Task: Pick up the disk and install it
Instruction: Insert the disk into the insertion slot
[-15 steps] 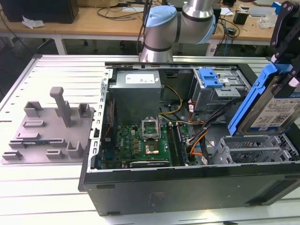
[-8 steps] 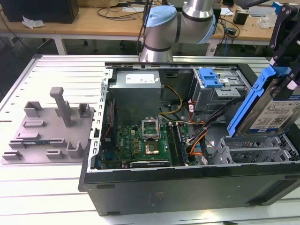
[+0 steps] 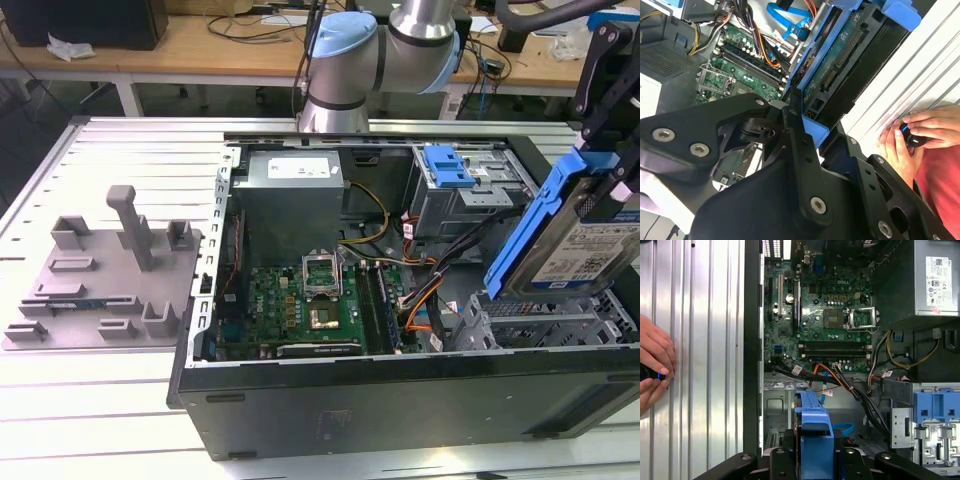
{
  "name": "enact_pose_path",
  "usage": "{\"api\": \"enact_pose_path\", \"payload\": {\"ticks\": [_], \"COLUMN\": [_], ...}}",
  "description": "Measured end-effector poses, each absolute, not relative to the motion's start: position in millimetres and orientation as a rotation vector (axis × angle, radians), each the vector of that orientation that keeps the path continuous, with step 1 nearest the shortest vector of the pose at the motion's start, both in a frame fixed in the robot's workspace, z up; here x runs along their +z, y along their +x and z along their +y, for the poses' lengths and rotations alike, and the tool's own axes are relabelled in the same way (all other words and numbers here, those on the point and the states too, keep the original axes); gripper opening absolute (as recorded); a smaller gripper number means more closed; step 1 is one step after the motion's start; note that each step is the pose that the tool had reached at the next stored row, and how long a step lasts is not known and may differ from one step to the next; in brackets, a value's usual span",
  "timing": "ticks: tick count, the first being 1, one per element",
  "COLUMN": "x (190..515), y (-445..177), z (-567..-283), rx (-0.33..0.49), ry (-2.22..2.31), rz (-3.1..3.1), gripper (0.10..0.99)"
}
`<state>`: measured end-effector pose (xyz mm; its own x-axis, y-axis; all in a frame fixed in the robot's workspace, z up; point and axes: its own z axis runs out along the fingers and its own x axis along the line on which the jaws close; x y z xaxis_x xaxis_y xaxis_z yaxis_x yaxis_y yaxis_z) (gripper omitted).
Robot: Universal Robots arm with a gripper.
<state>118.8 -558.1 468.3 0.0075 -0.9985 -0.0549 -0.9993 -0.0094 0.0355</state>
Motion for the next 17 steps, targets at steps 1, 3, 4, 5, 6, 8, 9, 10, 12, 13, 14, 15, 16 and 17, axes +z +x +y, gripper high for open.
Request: {"api": "enact_pose_path", "payload": {"ticks": [1, 3, 4, 5, 6, 8, 9, 10, 12, 13, 14, 15, 16, 17], "x": [467.8, 466.7, 466.1, 465.8, 465.0, 464.1, 463.5, 463.1, 462.3, 461.9, 461.5, 461.1, 460.7, 460.3], "y": [118.7, 118.8, 118.7, 118.8, 118.8, 118.8, 118.9, 118.9, 119.1, 119.2, 119.3, 119.3, 119.4, 119.4], "z": [-558.2, -558.4, -558.6, -558.7, -559.1, -559.4, -559.5, -559.6, -559.6, -559.6, -559.7, -559.7, -559.7, -559.7], "rx": [0.1, 0.1, 0.1, 0.1, 0.1, 0.1, 0.1, 0.1, 0.1, 0.1, 0.1, 0.1, 0.1, 0.1], "ry": [-2.22, -2.22, -2.22, -2.22, -2.22, -2.22, -2.22, -2.22, -2.22, -2.22, -2.22, -2.22, -2.22, -2.22], "rz": [2.201, 2.201, 2.201, 2.201, 2.201, 2.201, 2.201, 2.201, 2.201, 2.201, 2.201, 2.201, 2.201, 2.201], "gripper": [0.369, 0.369, 0.369, 0.369, 0.369, 0.369, 0.369, 0.369, 0.369, 0.369, 0.369, 0.369, 0.369, 0.369]}}
